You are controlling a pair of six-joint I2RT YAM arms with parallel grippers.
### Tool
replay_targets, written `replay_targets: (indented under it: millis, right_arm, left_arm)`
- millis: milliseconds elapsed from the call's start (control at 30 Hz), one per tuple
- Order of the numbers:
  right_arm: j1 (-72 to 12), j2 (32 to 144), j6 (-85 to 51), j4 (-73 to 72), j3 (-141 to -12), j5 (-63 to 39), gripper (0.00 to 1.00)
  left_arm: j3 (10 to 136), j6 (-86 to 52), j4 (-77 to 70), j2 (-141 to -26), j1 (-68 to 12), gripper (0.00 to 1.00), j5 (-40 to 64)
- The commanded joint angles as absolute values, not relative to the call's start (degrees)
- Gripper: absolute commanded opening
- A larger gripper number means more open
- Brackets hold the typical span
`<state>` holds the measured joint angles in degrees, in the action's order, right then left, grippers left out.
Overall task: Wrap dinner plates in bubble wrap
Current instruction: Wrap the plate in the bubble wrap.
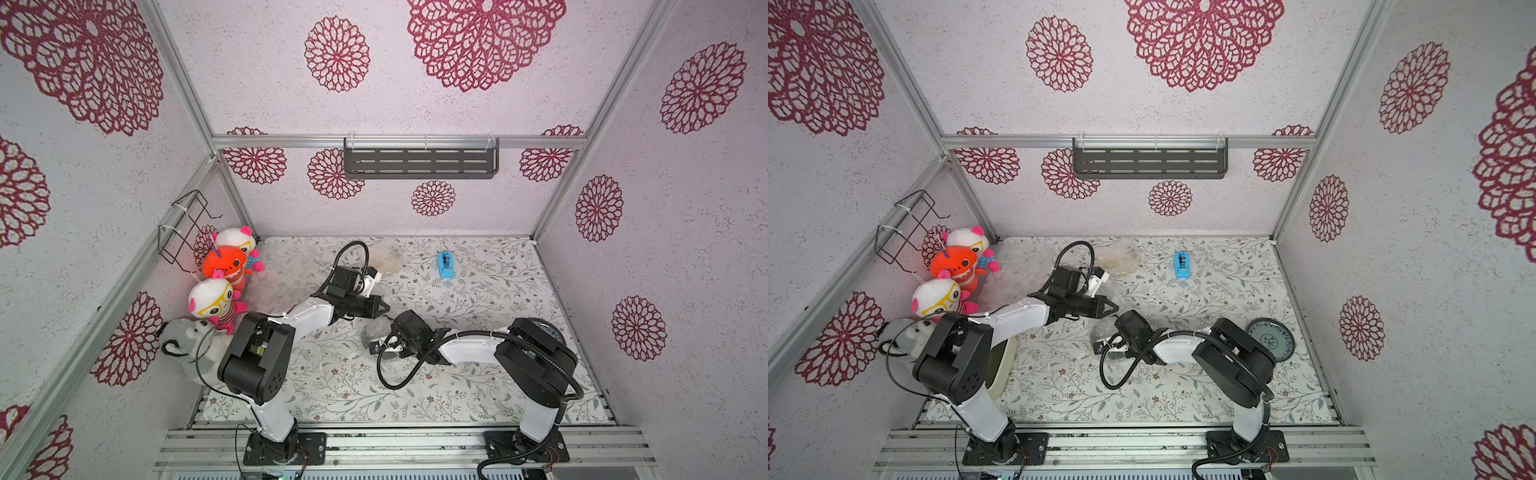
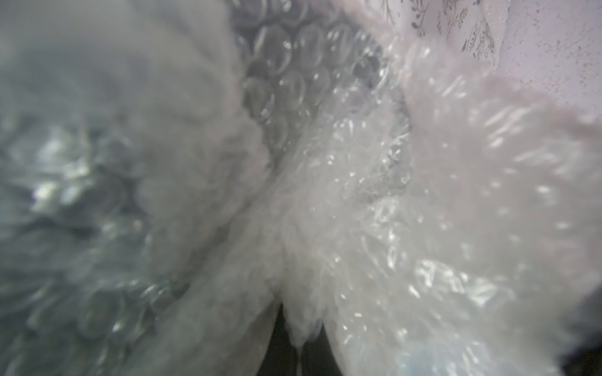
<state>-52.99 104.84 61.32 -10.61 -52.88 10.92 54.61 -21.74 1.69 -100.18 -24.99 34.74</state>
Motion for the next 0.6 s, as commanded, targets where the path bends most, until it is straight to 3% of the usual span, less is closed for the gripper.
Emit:
replay_targets:
  millis: [0, 67, 267, 433, 567]
  right_arm:
    - [-53.0, 108.4, 60.2, -2.2, -49.7, 12.0, 0.0]
    - [-52.9, 107.3, 59.8, -4.9, -48.7, 12.3, 0.02]
    - [-51.9, 101.0, 54.0, -16.4, -46.0, 10.4, 0.3]
    - [-49.8, 88.8, 43.8, -20.3, -41.4, 5.3, 0.42]
    - [-49.2, 78.1, 31.5, -19.6, -35.4, 7.5, 0.54]
  left_arm:
    - [49.0, -24.6, -7.5, -101.5, -29.0, 0.0, 35.5]
    - [45.8, -25.4, -10.0, -103.1, -30.5, 0.0, 33.8]
    - [39.8, -27.1, -16.2, -109.3, -31.6, 0.0, 30.7]
    - [39.1, -26.2, -17.1, -110.3, -31.7, 0.0, 28.1]
    - [39.3, -25.9, -17.8, -110.6, -31.7, 0.0, 28.2]
